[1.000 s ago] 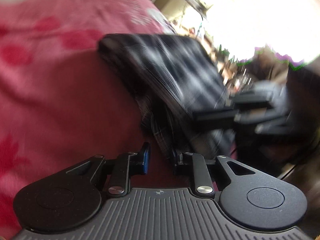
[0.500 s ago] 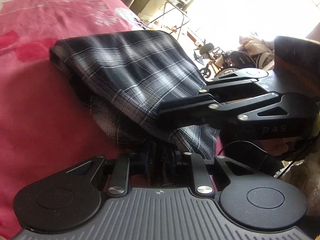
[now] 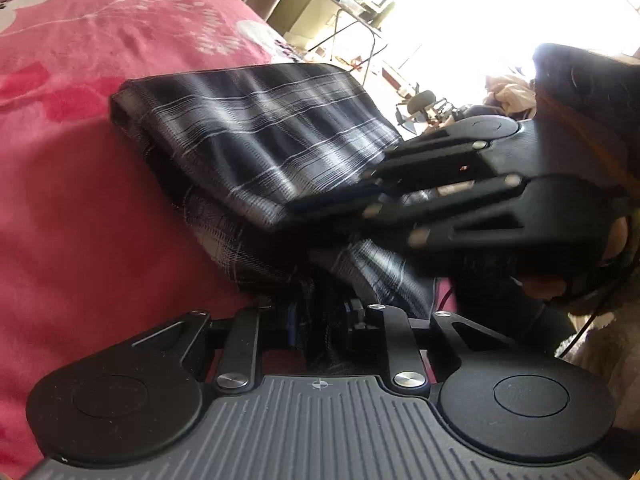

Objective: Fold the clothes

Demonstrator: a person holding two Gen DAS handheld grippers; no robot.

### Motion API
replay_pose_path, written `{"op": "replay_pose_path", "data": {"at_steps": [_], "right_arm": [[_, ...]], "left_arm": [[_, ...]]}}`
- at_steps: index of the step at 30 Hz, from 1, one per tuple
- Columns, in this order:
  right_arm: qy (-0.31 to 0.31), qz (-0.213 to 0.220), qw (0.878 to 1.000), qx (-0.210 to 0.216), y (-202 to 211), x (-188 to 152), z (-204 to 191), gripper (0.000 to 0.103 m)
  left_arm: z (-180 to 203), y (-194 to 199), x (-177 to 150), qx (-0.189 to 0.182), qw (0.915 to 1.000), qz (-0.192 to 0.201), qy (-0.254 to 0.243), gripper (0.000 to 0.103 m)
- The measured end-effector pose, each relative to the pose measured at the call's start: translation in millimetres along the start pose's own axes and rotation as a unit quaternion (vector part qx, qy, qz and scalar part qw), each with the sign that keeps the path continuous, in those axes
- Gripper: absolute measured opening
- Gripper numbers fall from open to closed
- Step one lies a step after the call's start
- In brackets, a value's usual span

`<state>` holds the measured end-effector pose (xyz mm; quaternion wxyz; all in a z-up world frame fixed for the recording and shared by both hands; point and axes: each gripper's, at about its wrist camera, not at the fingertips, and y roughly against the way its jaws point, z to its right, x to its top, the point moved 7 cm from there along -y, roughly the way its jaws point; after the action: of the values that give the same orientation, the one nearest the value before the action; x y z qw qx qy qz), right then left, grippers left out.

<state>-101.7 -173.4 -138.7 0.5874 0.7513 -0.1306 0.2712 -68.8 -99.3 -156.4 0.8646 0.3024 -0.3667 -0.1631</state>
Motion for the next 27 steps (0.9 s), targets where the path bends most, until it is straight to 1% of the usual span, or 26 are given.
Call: {"op": "replay_pose_path", "data": {"at_steps": [2,4,7,9,11,15,16,17,18,19,21,23,25,27], "right_arm": [[-0.009,0.007,1.000,0.000,3.4,0.6,3.2,0.007],[-0.029,0.013,0.999,0.007,6.5,0.8,7.1,0.007],[-0.057,0.021,0.998,0.028,9.2,1.9,10.6,0.007],[-0.066,0.025,0.997,0.039,9.7,2.9,10.5,0.007],[-0.069,0.025,0.996,0.047,8.4,3.4,8.7,0.007],[-0.072,0.012,0.996,0.055,2.0,1.3,5.8,0.010],[-0.074,0.005,0.995,0.061,0.9,0.2,5.6,0.010],[-0.075,-0.001,0.995,0.066,0.0,-1.0,5.3,0.013],[-0.076,-0.003,0.995,0.069,0.1,-2.3,4.1,0.021],[-0.076,-0.002,0.994,0.073,2.1,-4.3,3.3,0.024],[-0.077,0.003,0.994,0.081,7.8,-7.9,1.7,0.033],[-0.075,0.008,0.994,0.084,15.1,-11.8,0.2,0.036],[-0.072,0.011,0.993,0.088,22.2,-16.0,-0.7,0.037],[-0.068,0.014,0.993,0.095,29.0,-19.9,-2.0,0.038]], "left_arm": [[-8.0,8.8,-1.4,0.007,0.9999,0.002,0.007,0.021],[-21.0,19.3,-0.7,0.015,0.9994,0.012,0.029,0.021],[-45.8,32.0,3.8,0.017,0.9952,0.038,0.089,0.021],[-60.6,36.6,9.6,0.003,0.9884,0.059,0.140,0.021],[-74.0,35.3,14.2,-0.020,0.9798,0.074,0.185,0.021],[-93.9,19.0,16.2,-0.071,0.9578,0.074,0.268,0.021],[-95.2,15.8,17.1,-0.080,0.9539,0.076,0.279,0.021],[-95.2,12.8,18.4,-0.089,0.9513,0.075,0.285,0.021],[-95.2,9.9,19.8,-0.097,0.9486,0.075,0.292,0.021],[-94.9,7.0,21.1,-0.105,0.9462,0.075,0.297,0.023],[-91.7,1.2,22.2,-0.113,0.9459,0.067,0.297,0.026],[-88.4,-4.1,21.8,-0.116,0.9462,0.059,0.296,0.027],[-85.4,-4.2,20.8,-0.118,0.9468,0.054,0.294,0.029],[-85.7,2.0,17.9,-0.125,0.9448,0.051,0.299,0.031]]}}
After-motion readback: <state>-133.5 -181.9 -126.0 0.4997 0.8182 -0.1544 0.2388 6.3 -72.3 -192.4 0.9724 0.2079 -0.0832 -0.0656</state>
